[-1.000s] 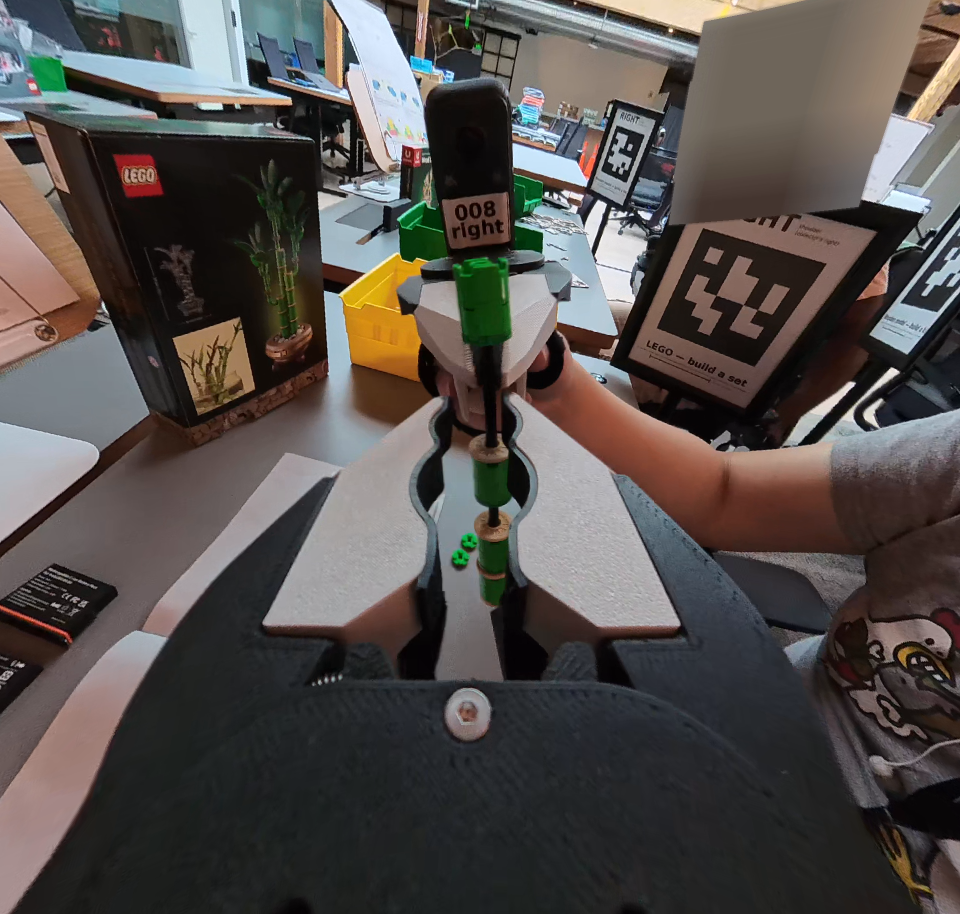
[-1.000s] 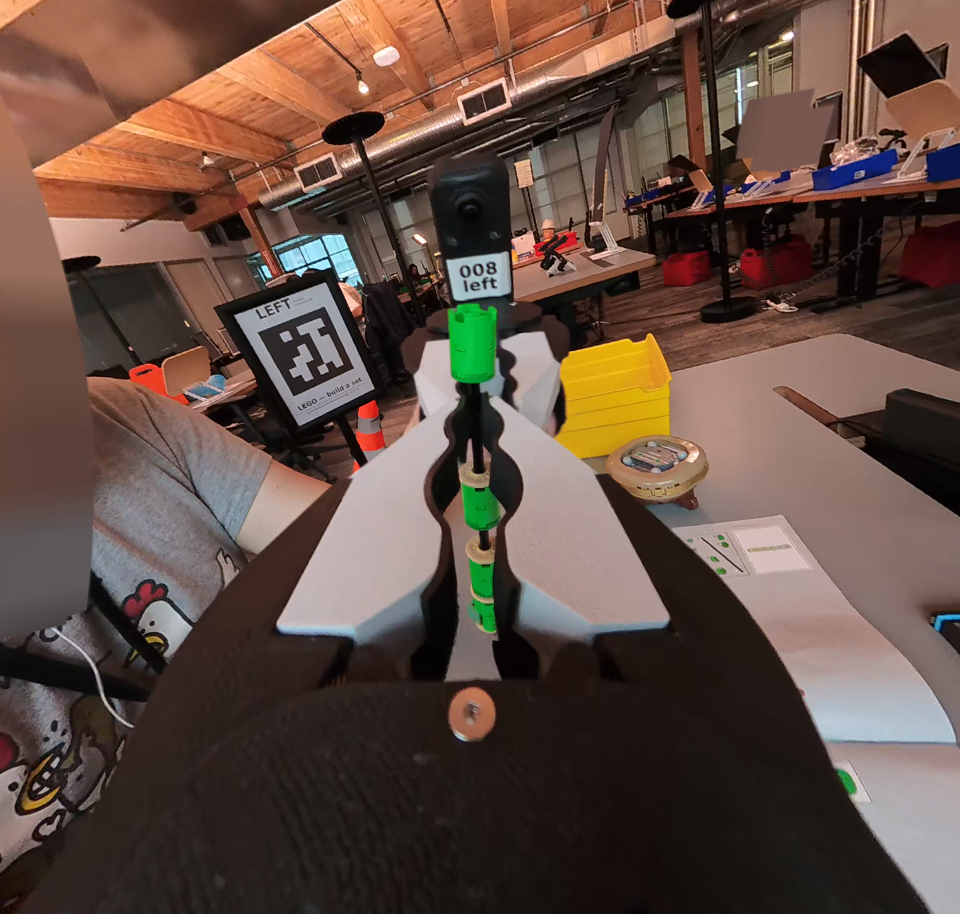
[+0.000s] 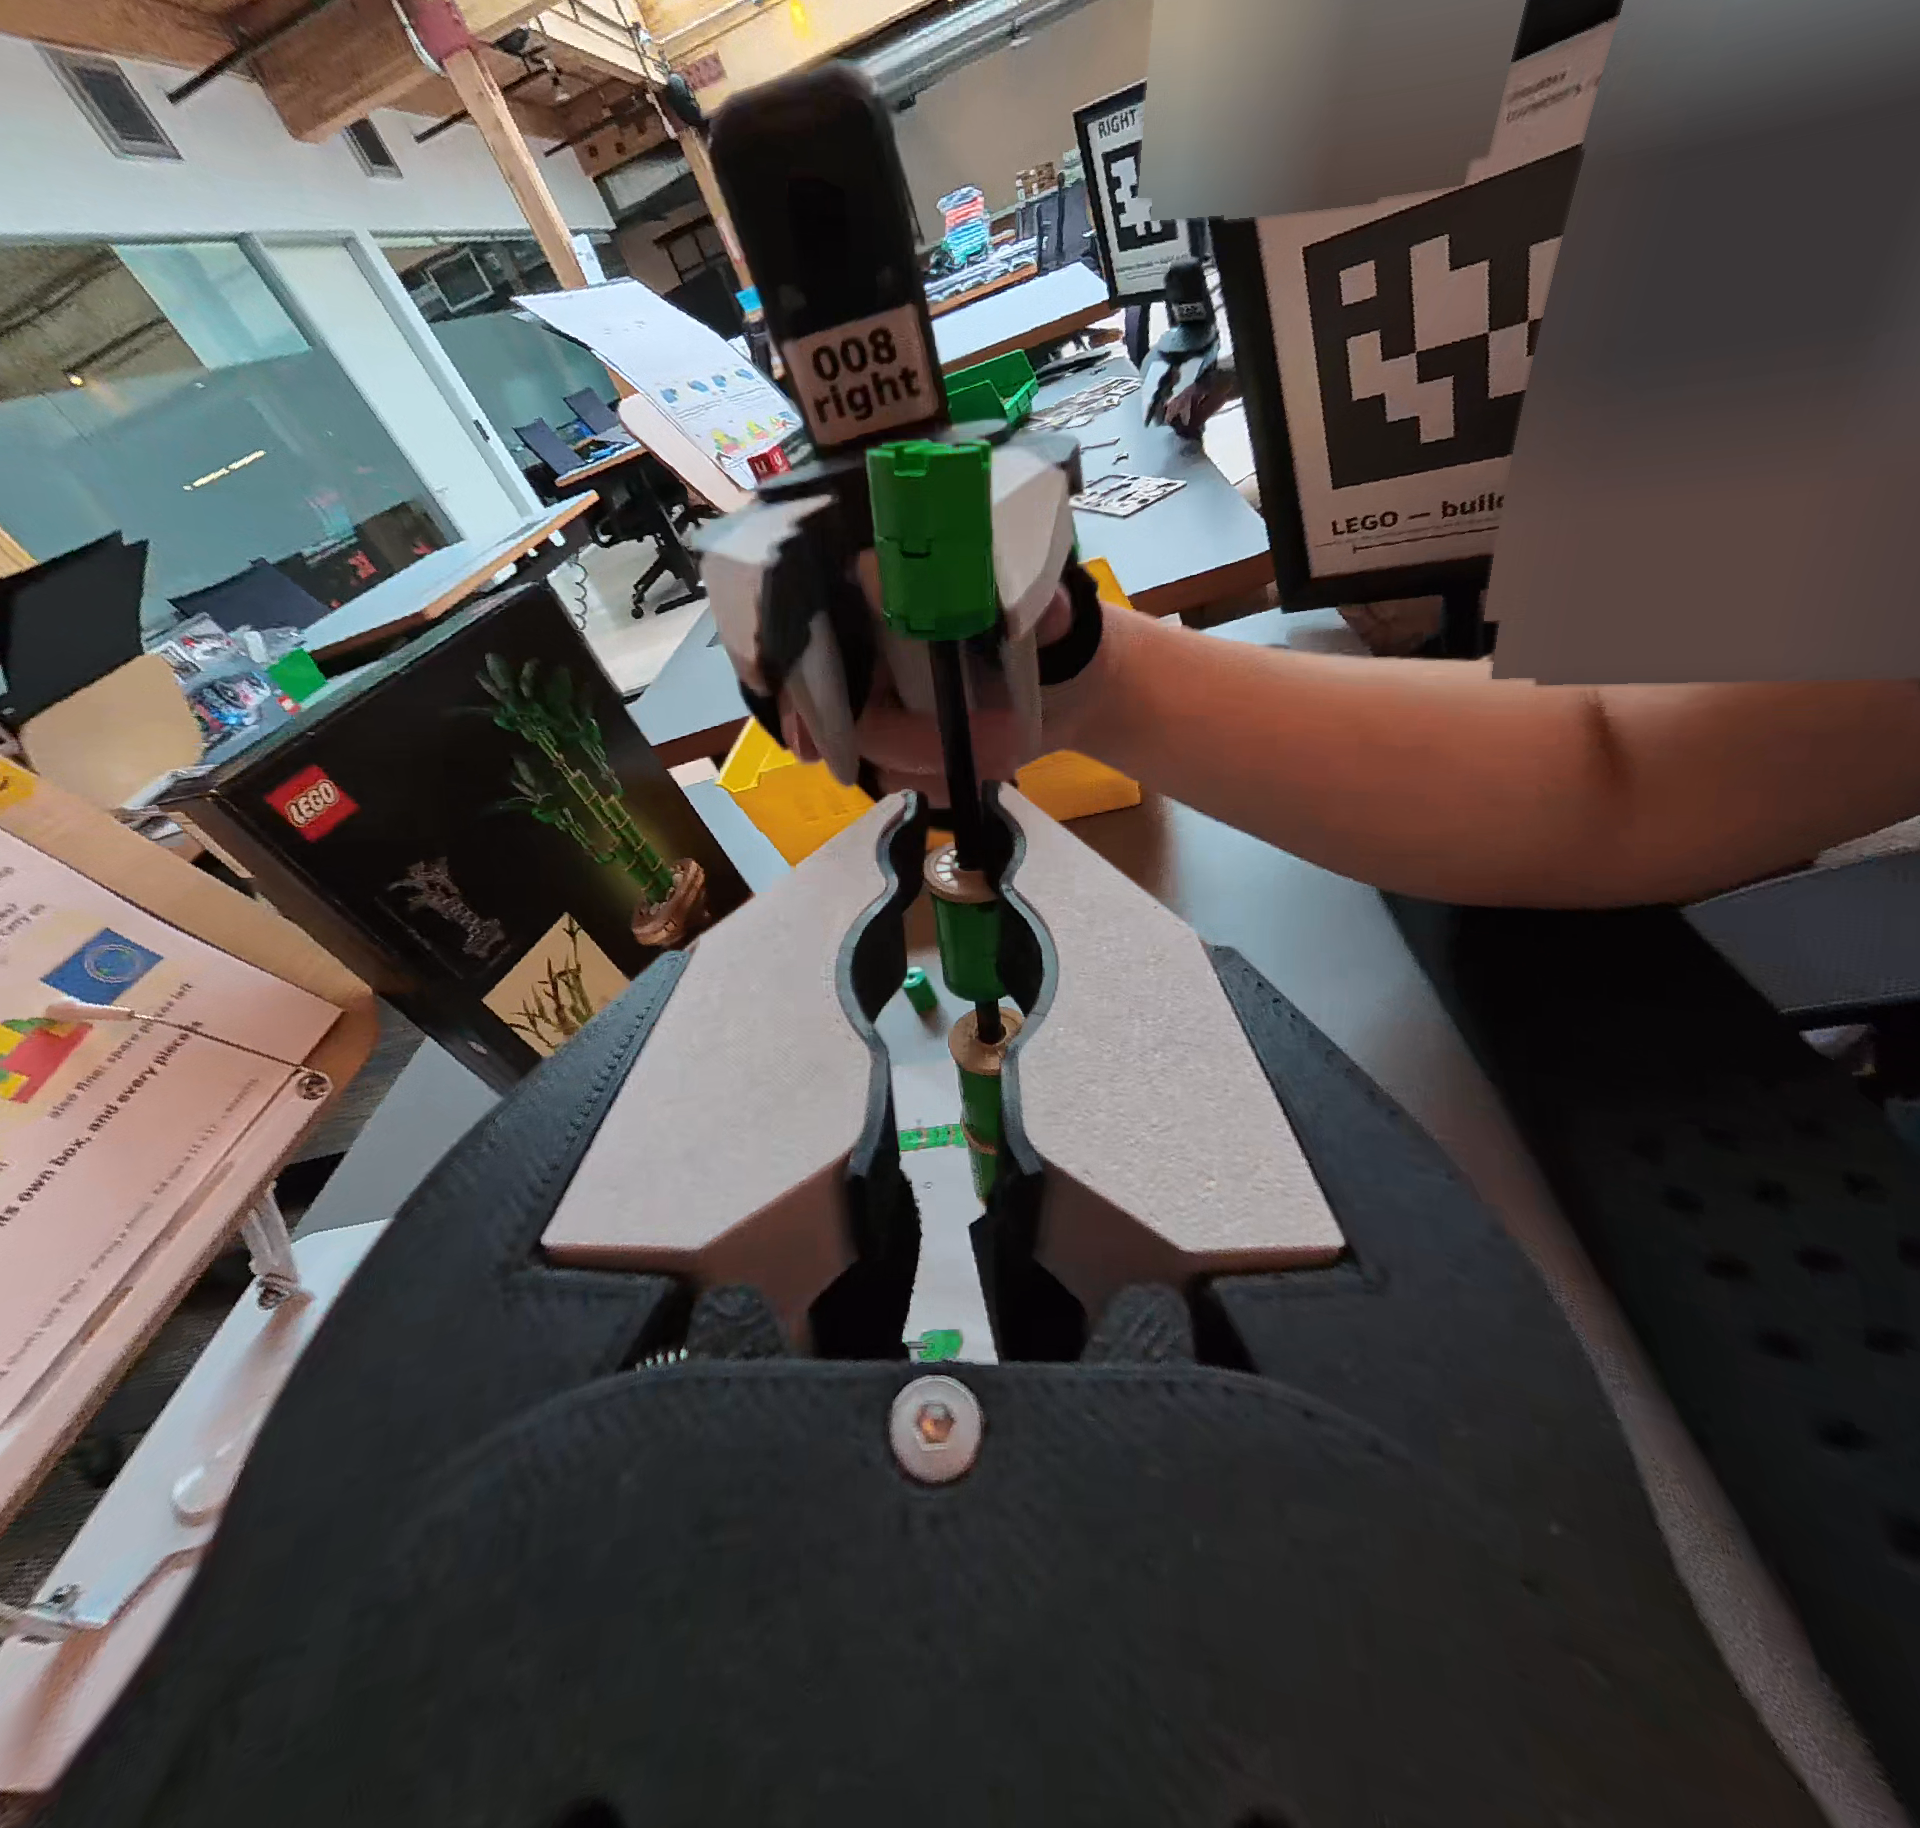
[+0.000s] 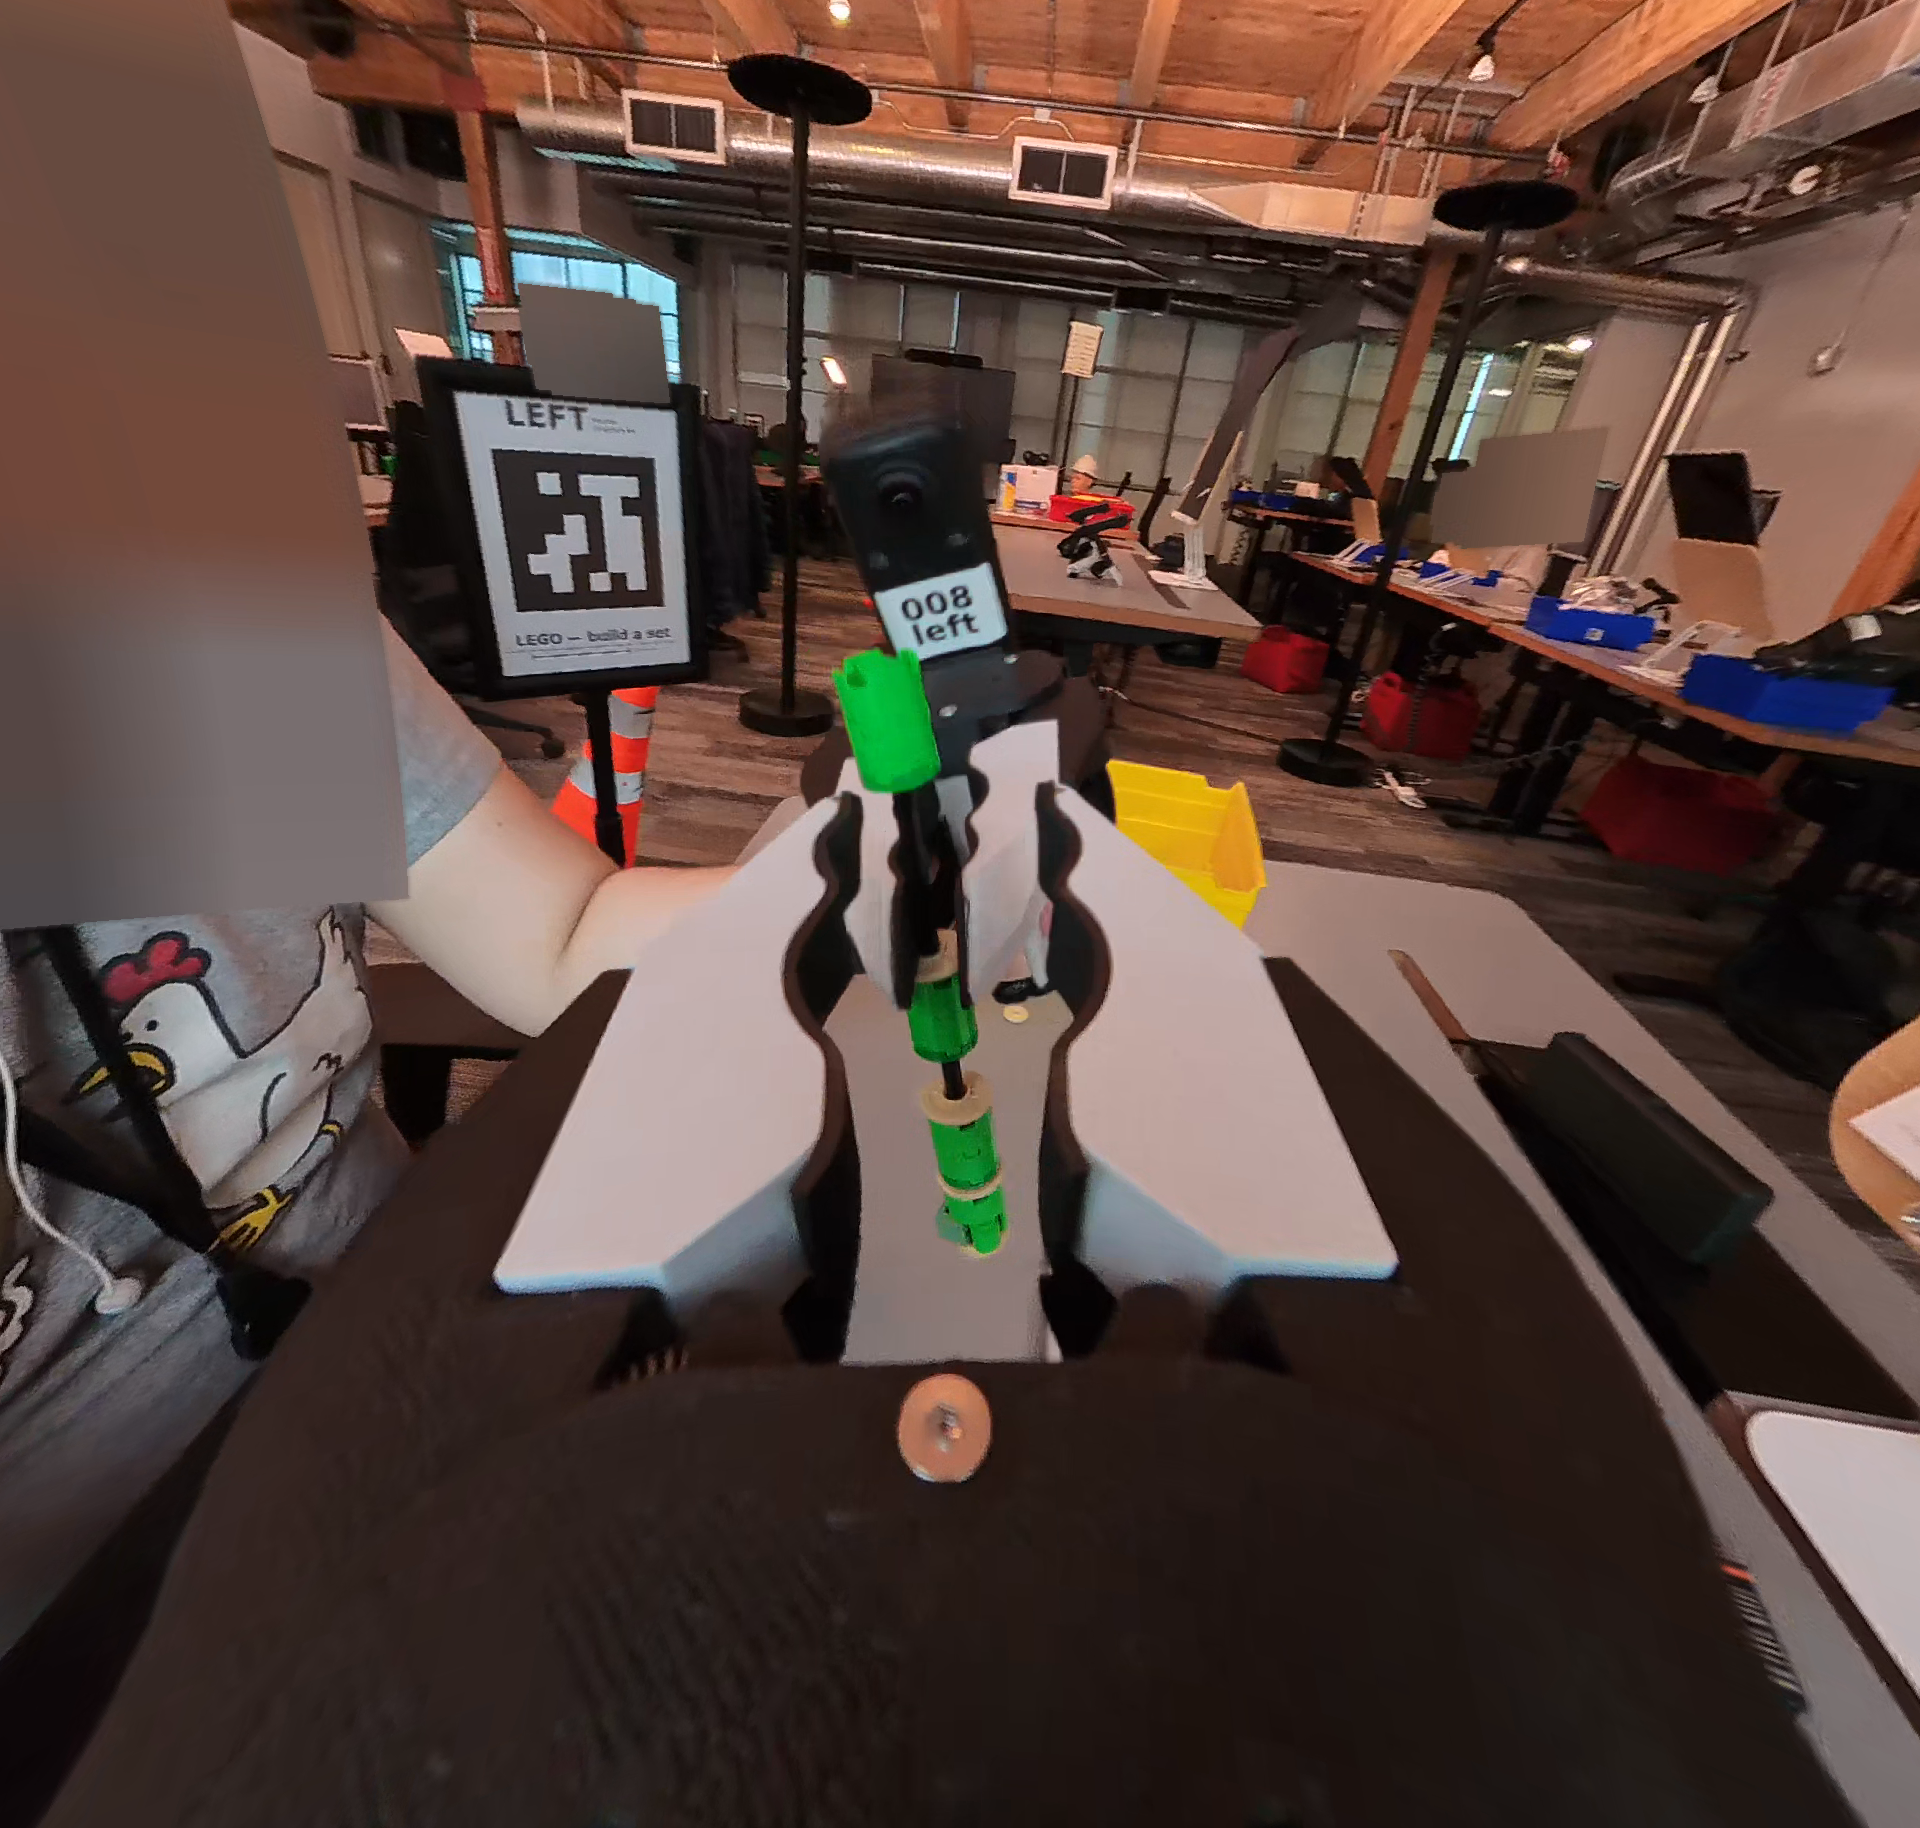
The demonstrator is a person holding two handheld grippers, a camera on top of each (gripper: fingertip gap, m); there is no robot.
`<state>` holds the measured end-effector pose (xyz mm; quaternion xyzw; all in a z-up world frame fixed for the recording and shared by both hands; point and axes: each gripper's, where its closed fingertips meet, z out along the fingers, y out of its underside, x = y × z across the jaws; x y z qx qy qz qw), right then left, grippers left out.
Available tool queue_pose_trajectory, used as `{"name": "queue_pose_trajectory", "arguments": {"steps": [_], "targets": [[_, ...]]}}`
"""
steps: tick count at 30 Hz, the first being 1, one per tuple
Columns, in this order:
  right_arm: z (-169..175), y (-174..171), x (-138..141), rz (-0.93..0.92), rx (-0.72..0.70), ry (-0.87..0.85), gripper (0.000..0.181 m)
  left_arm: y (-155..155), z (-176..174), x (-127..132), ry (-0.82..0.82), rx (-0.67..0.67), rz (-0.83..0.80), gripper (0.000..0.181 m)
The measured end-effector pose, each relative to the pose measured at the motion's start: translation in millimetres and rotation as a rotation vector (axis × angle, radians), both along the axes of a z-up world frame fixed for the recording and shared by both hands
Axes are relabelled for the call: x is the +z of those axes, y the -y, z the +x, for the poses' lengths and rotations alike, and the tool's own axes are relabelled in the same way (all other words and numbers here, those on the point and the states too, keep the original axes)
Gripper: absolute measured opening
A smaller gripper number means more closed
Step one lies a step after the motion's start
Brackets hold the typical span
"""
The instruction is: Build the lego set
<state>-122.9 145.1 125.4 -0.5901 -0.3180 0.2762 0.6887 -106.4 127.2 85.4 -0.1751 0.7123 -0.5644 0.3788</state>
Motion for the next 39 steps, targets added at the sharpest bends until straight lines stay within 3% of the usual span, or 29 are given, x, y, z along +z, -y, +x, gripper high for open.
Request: {"name": "queue_pose_trajectory", "arguments": {"steps": [9, 18, 20, 32, 39], "targets": [[-31.3, 28.0, 21.9, 0.16, -0.091, 0.246, 0.039, 12.1, -8.0, 7.5, 0.168, 0.023, 0.124, 0.008], [-58.7, 42.5, 24.2, 0.262, -0.128, 0.439, 0.024, 28.5, -19.9, 15.9, 0.287, 0.026, 0.235, 0.008], [-61.2, 45.1, 25.0, 0.289, -0.13, 0.461, 0.015, 30.0, -20.6, 17.1, 0.31, 0.041, 0.259, 0.008], [-61.6, 47.0, 39.6, 0.402, -0.227, 0.495, 0.015, 24.6, -25.2, 33.9, 0.43, 0.131, 0.289, 0.007], [-54.5, 42.3, 41.5, 0.359, -0.23, 0.431, 0.025, 19.8, -20.1, 27.6, 0.396, 0.141, 0.296, 0.007]]}}
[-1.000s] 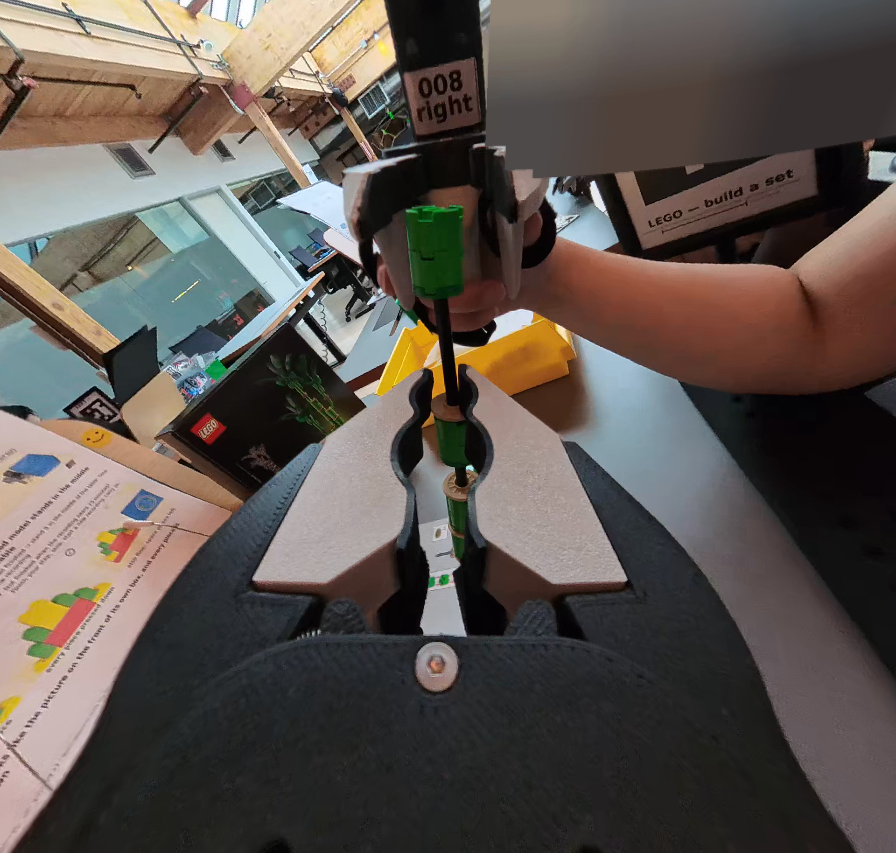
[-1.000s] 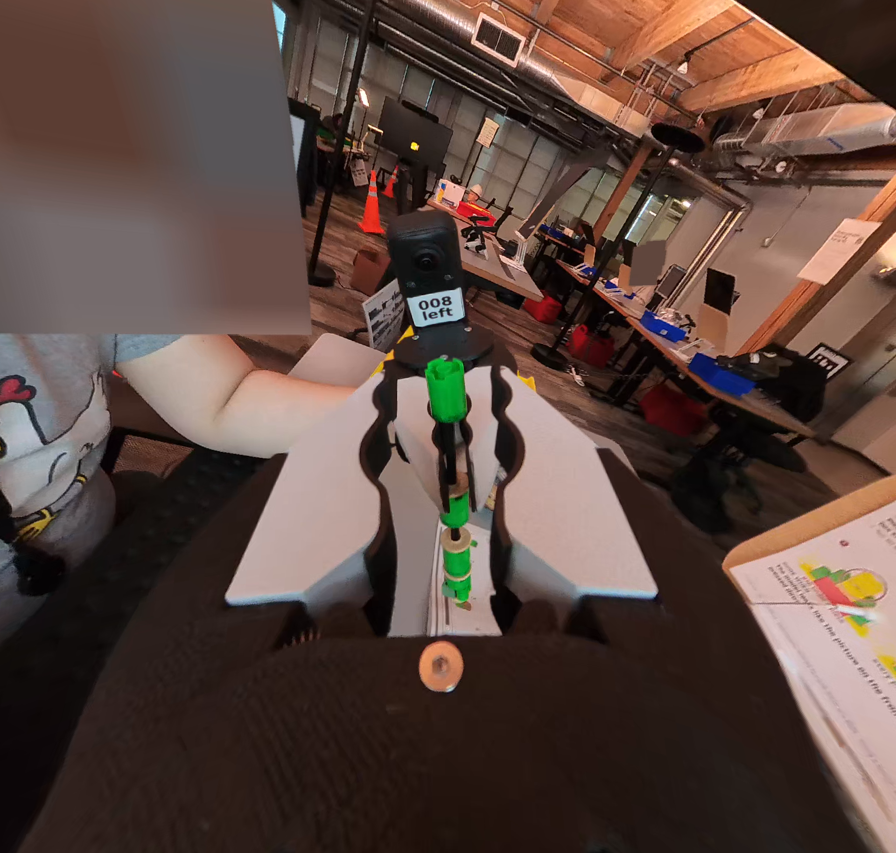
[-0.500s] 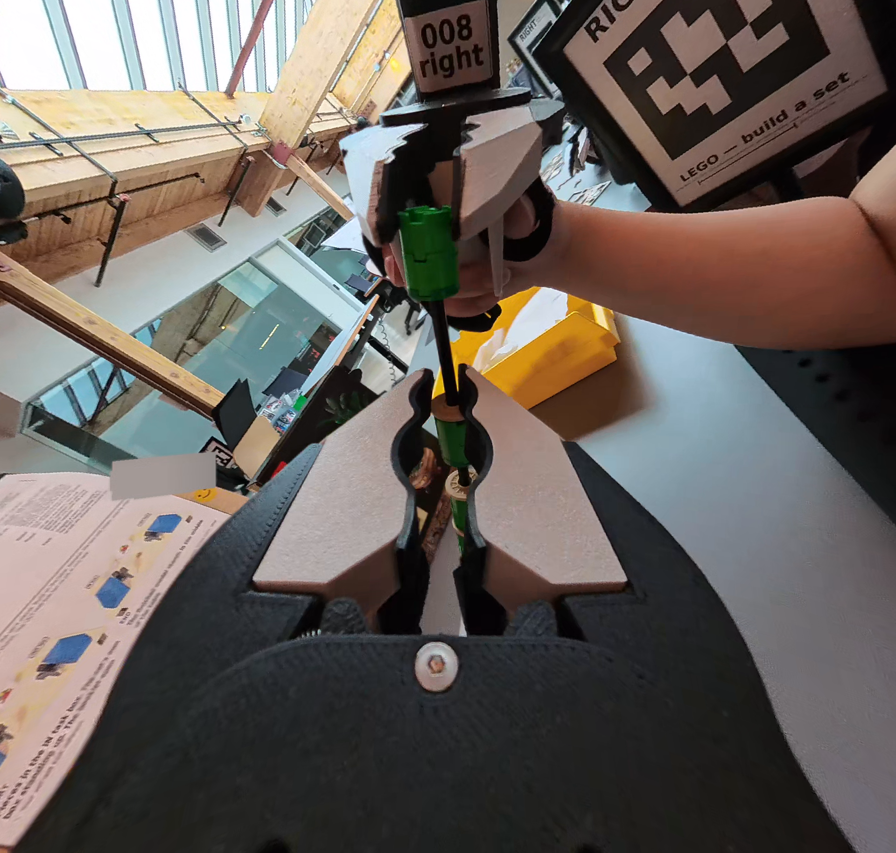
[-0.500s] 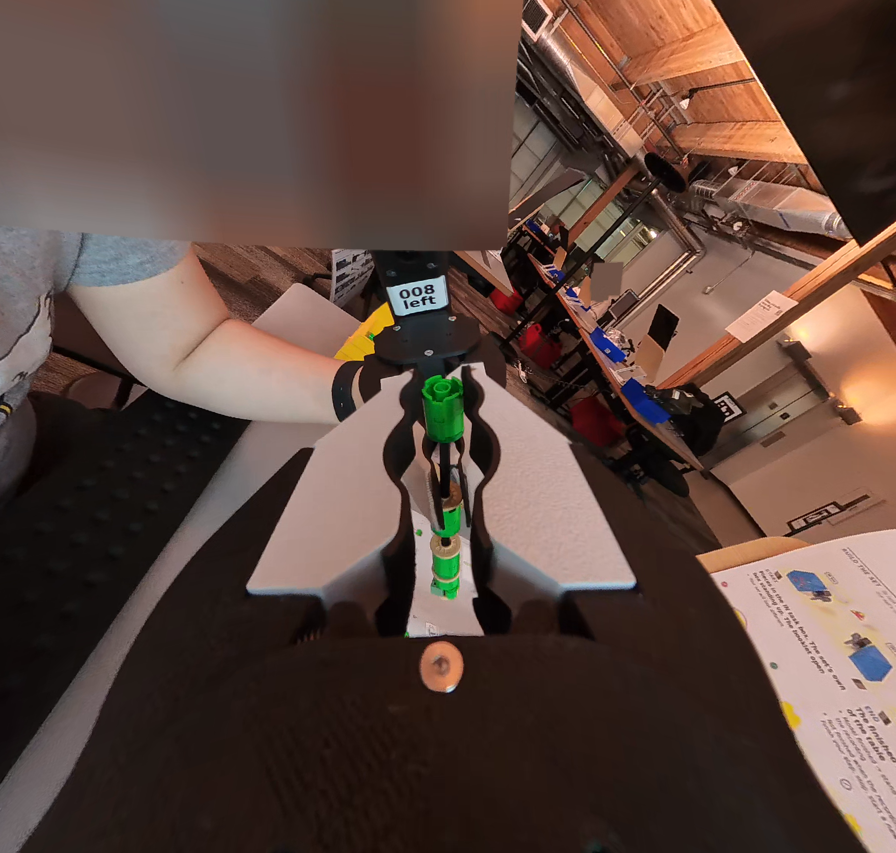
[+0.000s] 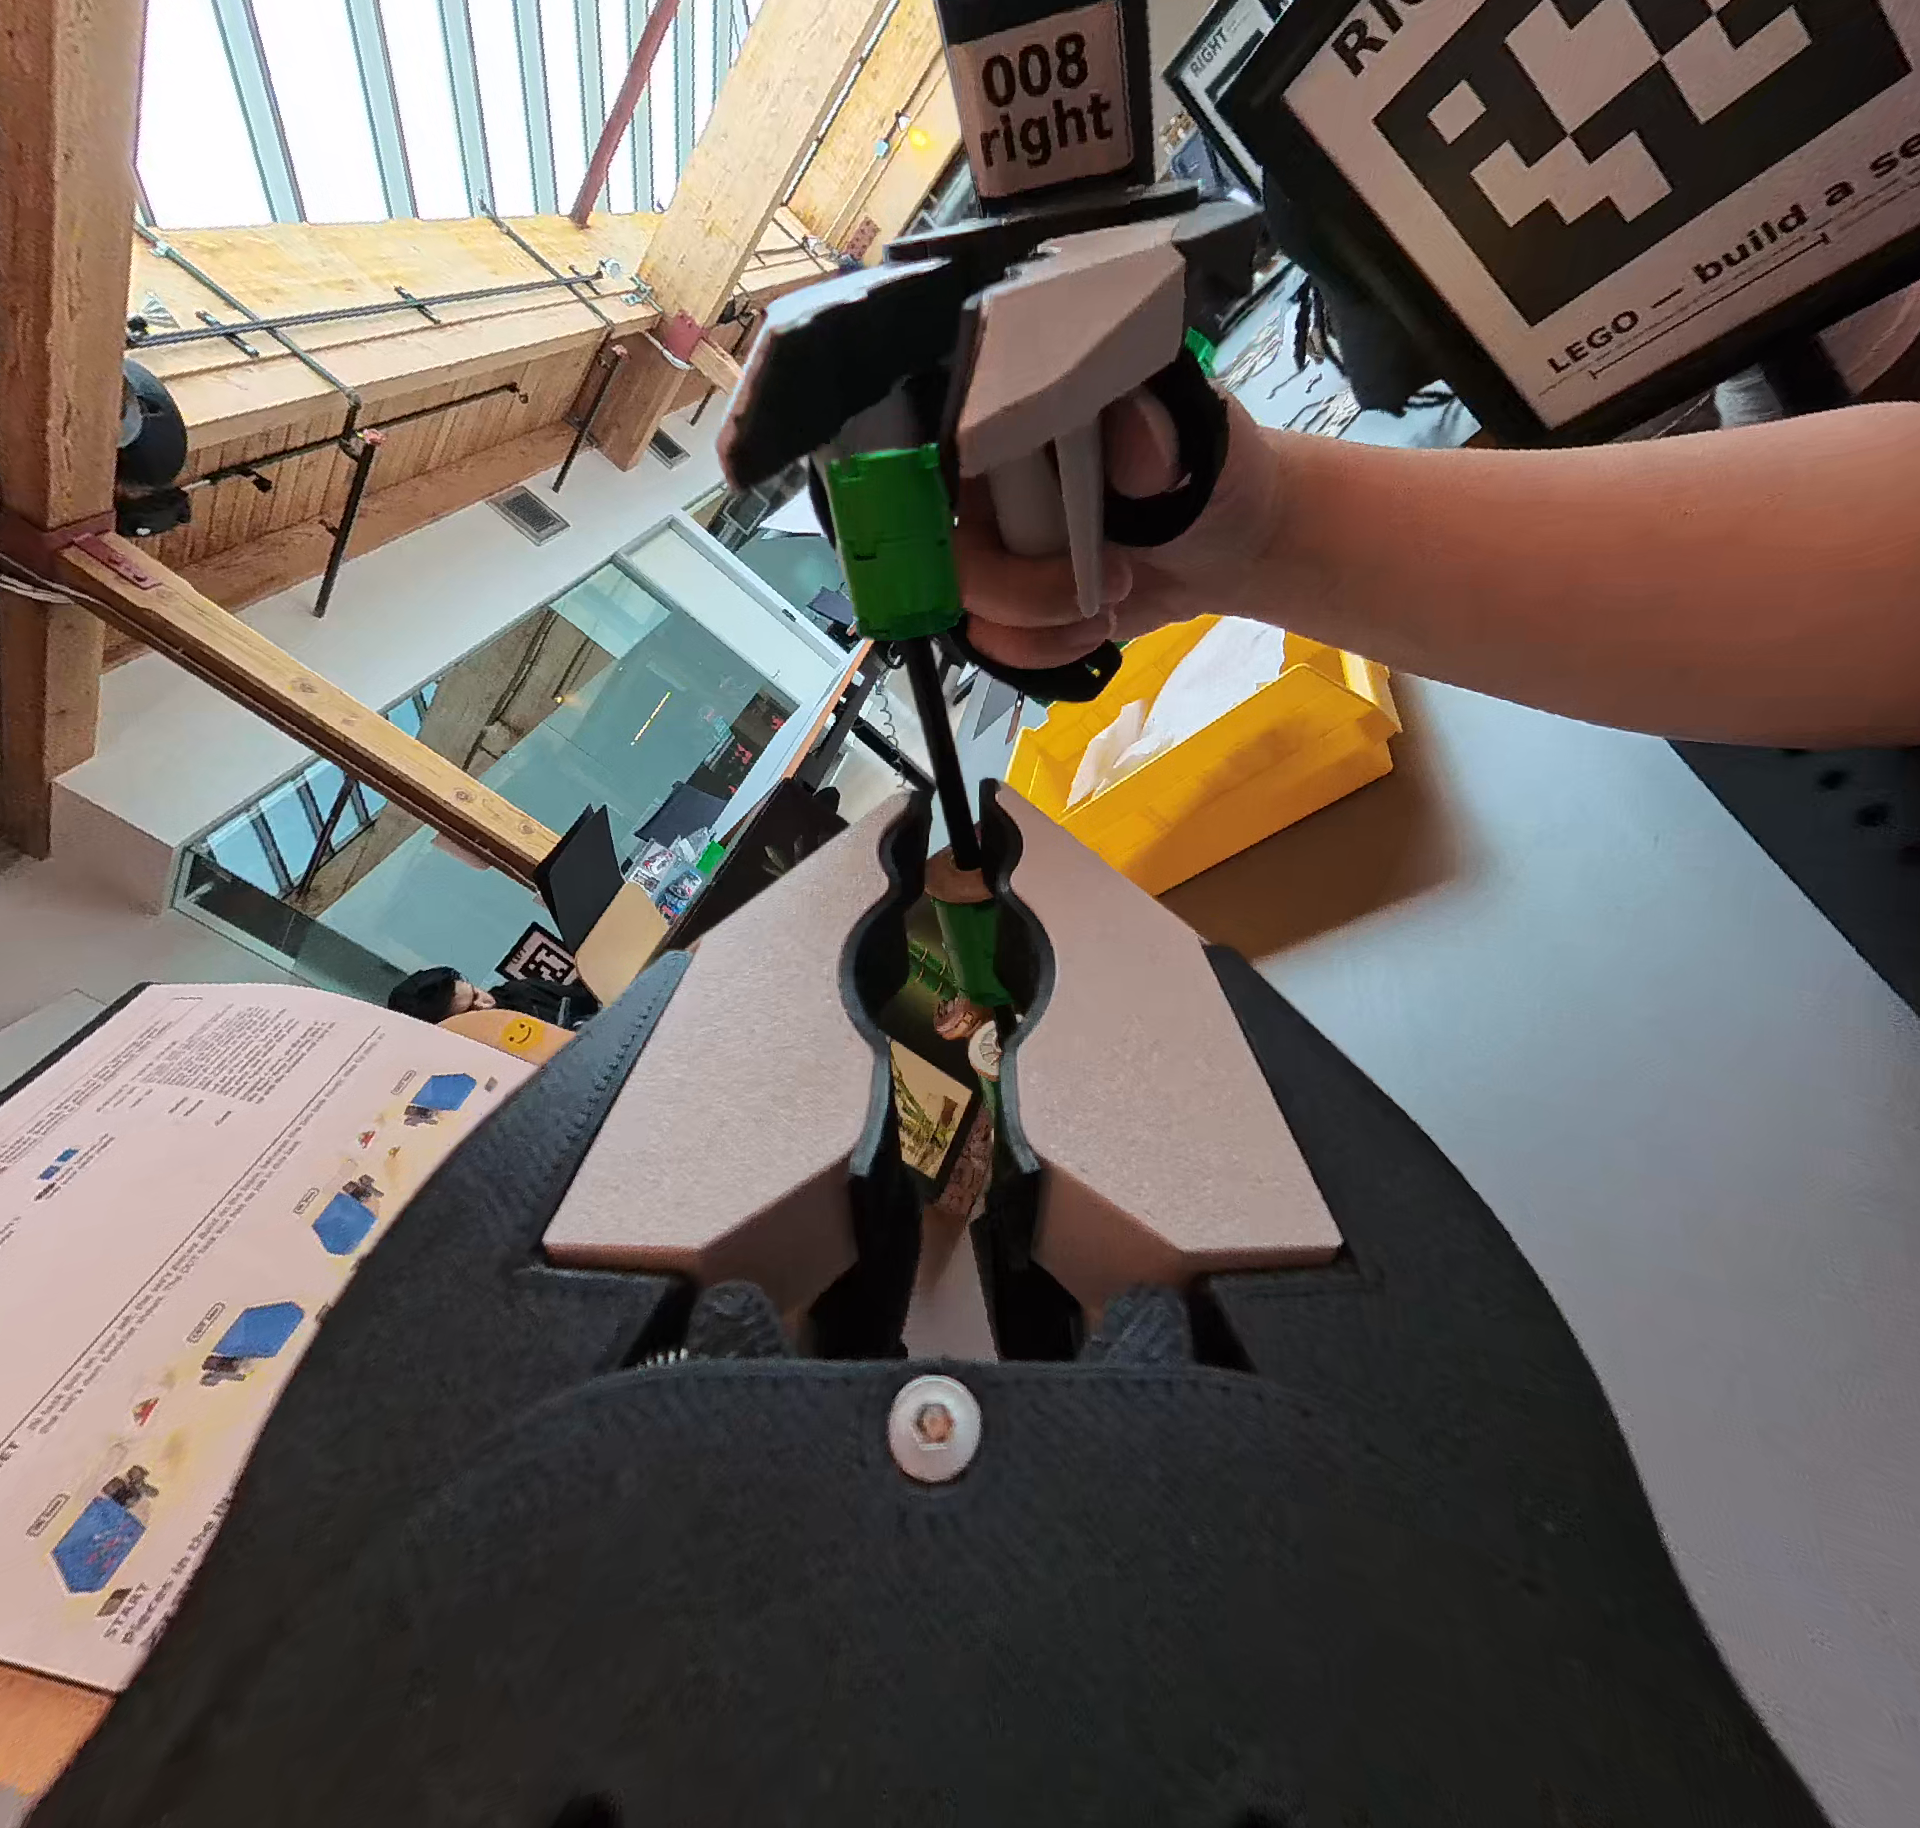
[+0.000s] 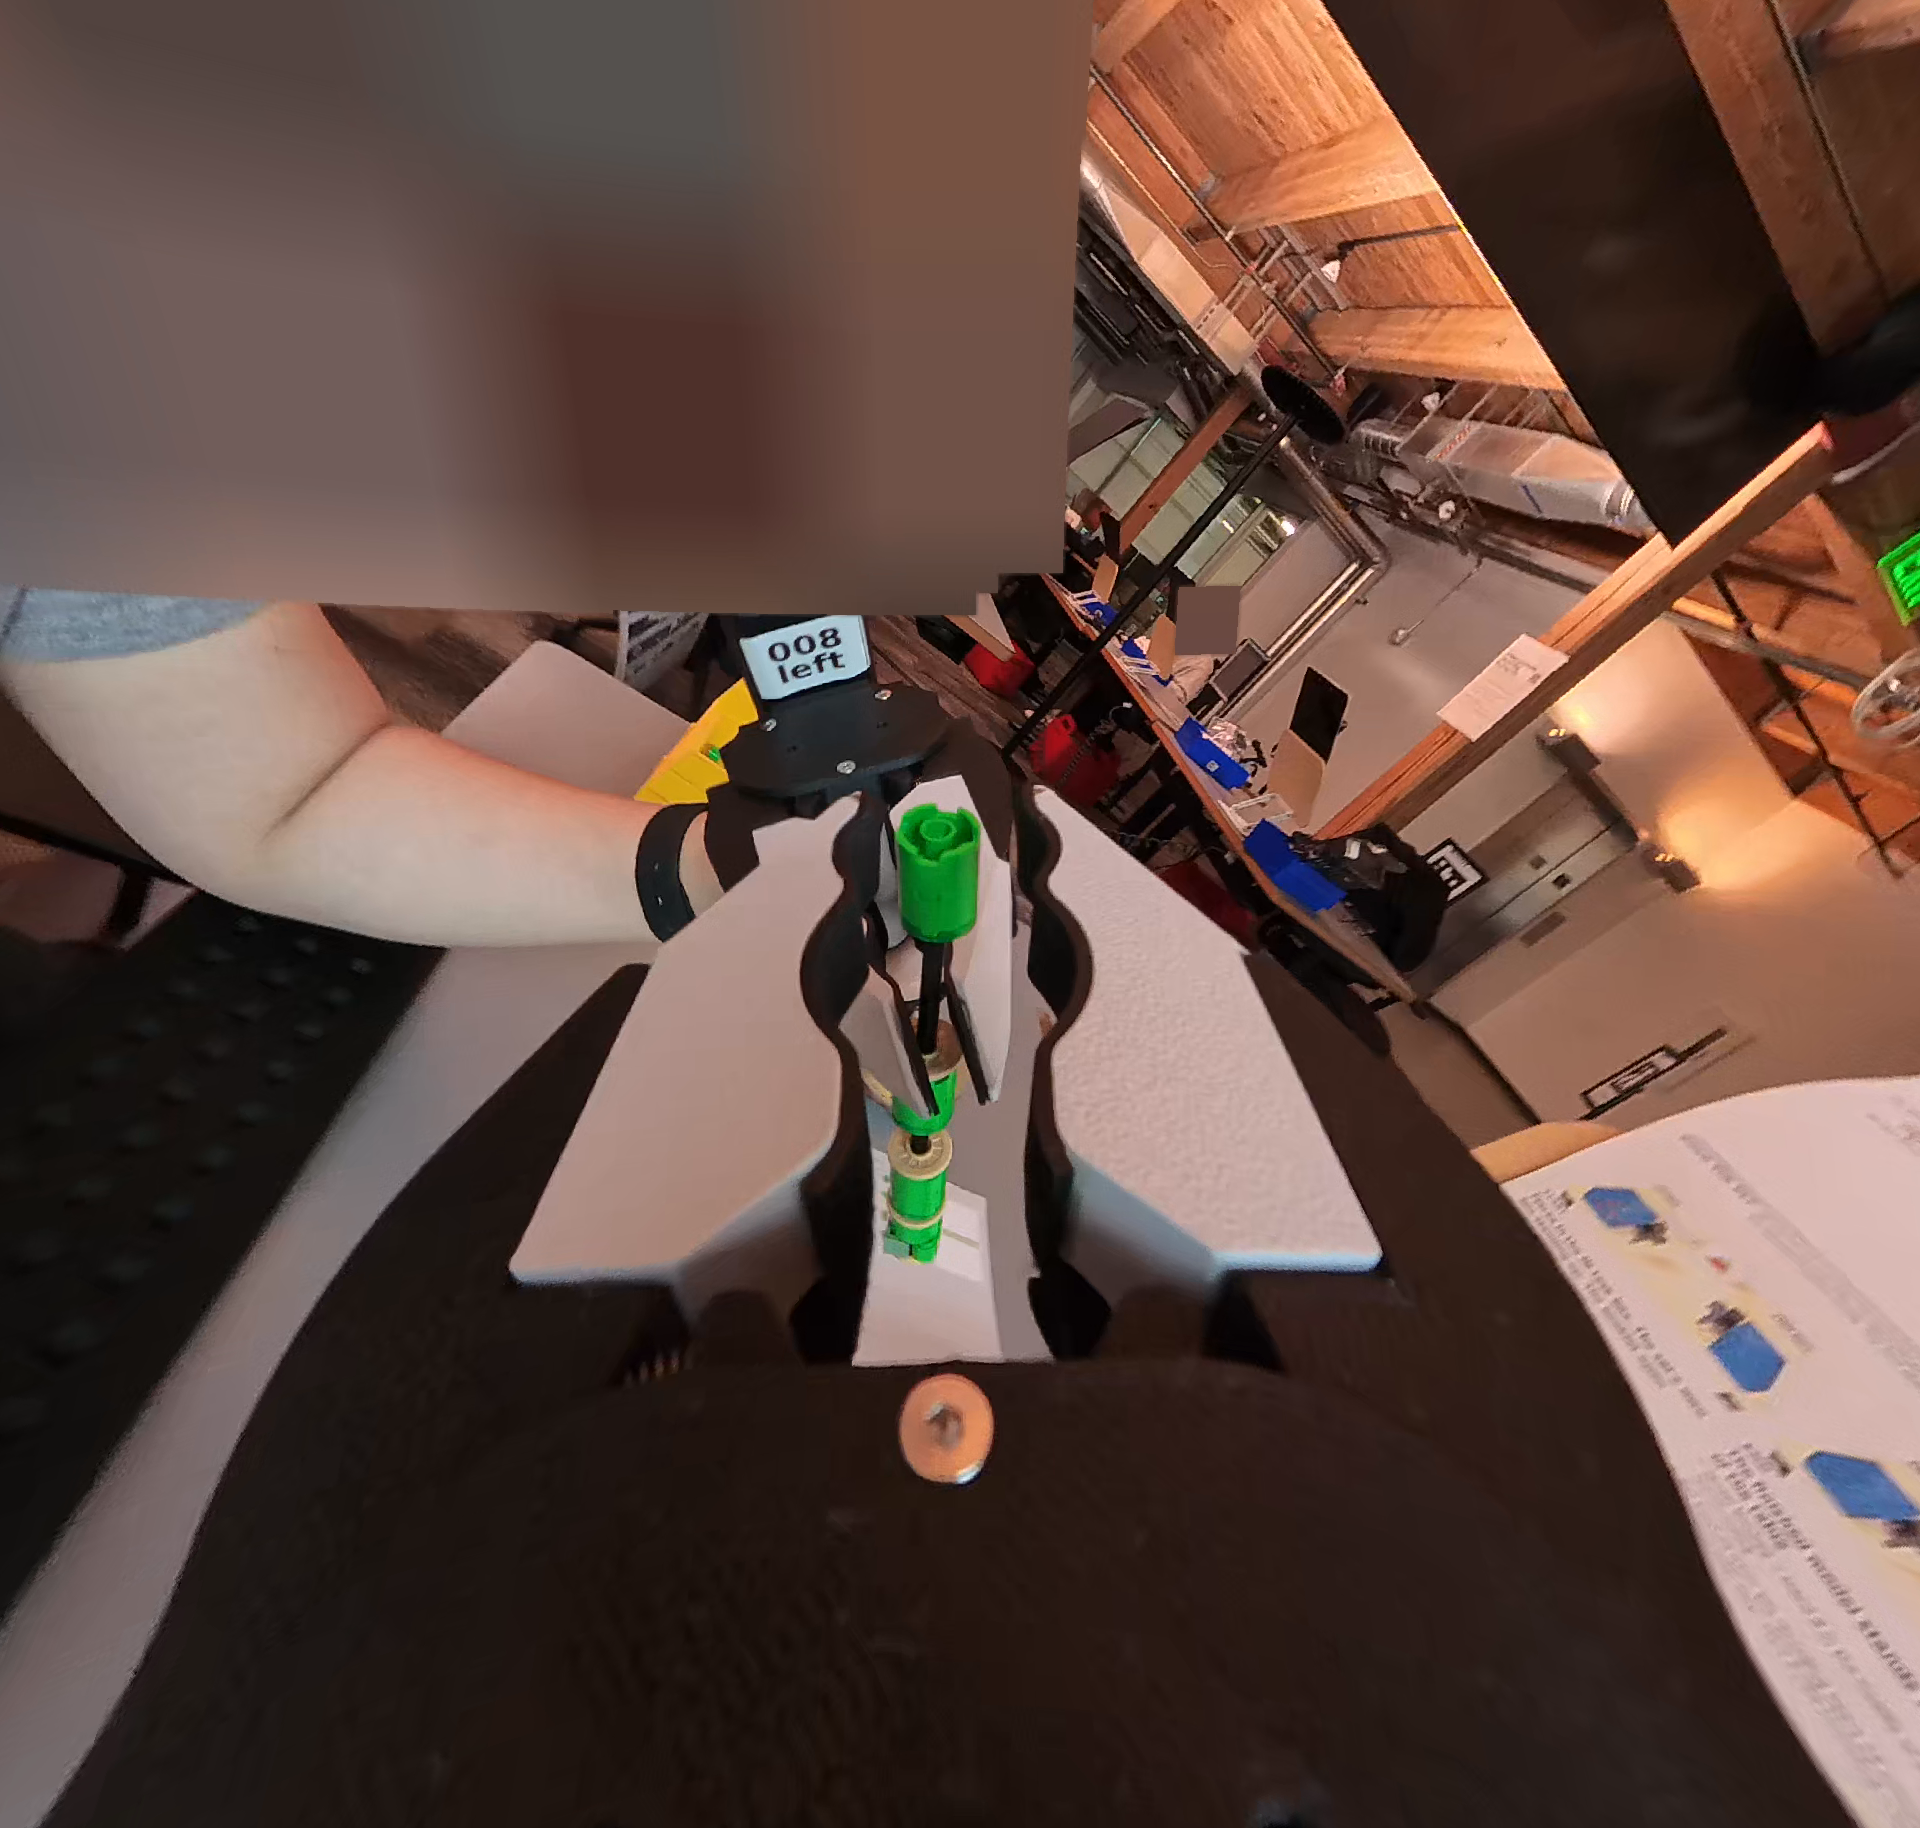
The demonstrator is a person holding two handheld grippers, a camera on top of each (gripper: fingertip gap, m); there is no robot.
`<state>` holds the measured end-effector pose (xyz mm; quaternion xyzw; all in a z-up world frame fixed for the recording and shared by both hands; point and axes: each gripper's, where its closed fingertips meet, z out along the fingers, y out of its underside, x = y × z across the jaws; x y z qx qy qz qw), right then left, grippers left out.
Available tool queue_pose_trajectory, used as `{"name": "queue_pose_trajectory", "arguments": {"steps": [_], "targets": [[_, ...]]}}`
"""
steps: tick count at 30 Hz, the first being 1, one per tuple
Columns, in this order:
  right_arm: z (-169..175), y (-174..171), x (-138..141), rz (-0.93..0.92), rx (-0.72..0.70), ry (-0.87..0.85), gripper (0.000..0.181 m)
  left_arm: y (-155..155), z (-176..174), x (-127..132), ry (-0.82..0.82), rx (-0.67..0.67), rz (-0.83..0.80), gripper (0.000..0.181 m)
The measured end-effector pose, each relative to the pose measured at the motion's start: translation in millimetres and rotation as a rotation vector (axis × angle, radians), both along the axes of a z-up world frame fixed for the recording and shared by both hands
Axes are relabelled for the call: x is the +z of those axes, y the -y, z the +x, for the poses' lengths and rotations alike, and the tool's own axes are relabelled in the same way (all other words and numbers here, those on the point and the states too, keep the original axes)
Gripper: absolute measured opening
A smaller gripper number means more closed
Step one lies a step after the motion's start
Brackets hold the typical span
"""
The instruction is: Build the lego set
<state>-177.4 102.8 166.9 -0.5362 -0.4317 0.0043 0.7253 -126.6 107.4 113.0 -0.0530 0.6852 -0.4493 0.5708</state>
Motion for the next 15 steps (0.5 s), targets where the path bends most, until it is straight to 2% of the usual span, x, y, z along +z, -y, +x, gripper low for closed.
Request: {"name": "queue_pose_trajectory", "arguments": {"steps": [2, 7, 11, 15], "targets": [[5.0, -0.5, 1.5, -0.03, -0.008, -0.036, 0.025, -4.7, 4.2, -1.0, -0.006, 0.031, -0.007, 0.001], [18.2, -12.2, -6.4, -0.147, -0.025, -0.134, 0.027, -9.5, 15.9, -11.1, -0.086, 0.062, -0.04, 0.001], [42.0, -24.8, -16.5, -0.184, -0.01, -0.218, 0.029, -23.0, 31.7, -24.7, -0.187, 0.06, -0.155, 0.0], [63.9, -32.6, -17.7, -0.216, -0.039, -0.309, 0.033, -30.6, 35.8, -30.7, -0.374, 0.013, -0.306, 0.0]]}}
